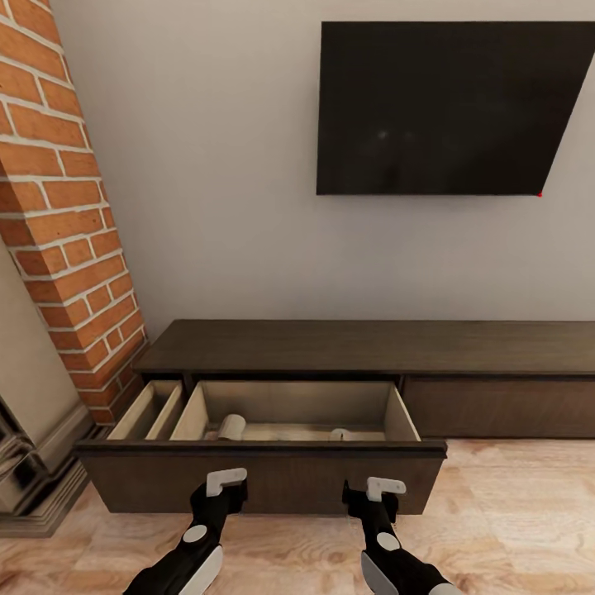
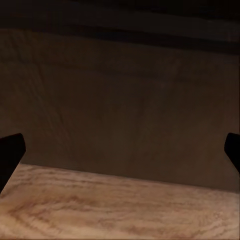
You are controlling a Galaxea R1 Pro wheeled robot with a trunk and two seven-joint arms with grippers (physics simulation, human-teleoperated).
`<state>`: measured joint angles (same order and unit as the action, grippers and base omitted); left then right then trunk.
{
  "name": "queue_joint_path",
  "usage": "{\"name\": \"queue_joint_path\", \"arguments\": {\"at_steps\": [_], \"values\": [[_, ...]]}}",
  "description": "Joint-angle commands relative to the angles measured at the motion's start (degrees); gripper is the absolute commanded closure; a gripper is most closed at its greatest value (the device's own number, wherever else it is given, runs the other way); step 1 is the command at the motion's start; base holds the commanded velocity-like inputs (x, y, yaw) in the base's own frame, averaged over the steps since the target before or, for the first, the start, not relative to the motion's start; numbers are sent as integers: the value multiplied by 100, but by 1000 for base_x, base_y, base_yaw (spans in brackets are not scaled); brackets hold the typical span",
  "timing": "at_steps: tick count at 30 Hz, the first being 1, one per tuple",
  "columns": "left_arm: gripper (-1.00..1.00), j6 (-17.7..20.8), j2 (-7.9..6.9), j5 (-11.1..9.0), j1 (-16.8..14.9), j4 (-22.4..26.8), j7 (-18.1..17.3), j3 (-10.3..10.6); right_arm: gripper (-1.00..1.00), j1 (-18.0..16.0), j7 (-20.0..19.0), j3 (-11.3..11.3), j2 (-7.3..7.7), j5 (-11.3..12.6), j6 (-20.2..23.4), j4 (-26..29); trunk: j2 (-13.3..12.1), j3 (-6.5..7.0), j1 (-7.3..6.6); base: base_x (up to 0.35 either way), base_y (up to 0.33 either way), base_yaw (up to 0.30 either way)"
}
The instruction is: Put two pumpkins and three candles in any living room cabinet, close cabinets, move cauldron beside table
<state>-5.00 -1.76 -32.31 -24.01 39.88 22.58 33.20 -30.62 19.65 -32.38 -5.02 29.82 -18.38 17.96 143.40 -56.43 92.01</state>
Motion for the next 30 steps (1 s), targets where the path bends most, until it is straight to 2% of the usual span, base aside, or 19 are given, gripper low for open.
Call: {"name": "queue_joint_path", "arguments": {"at_steps": [1, 30], "values": [[-100, -36, -8, -61, -7, 3, 42, 47, -100, -6, 30, -49, 2, 51, -26, -3, 2, -6, 2, 315, 0, 0], [-100, -36, -8, -64, -7, 3, 40, 45, -100, -6, 30, -49, 3, 51, -26, -3, 2, -6, 2, 311, 0, 0]]}}
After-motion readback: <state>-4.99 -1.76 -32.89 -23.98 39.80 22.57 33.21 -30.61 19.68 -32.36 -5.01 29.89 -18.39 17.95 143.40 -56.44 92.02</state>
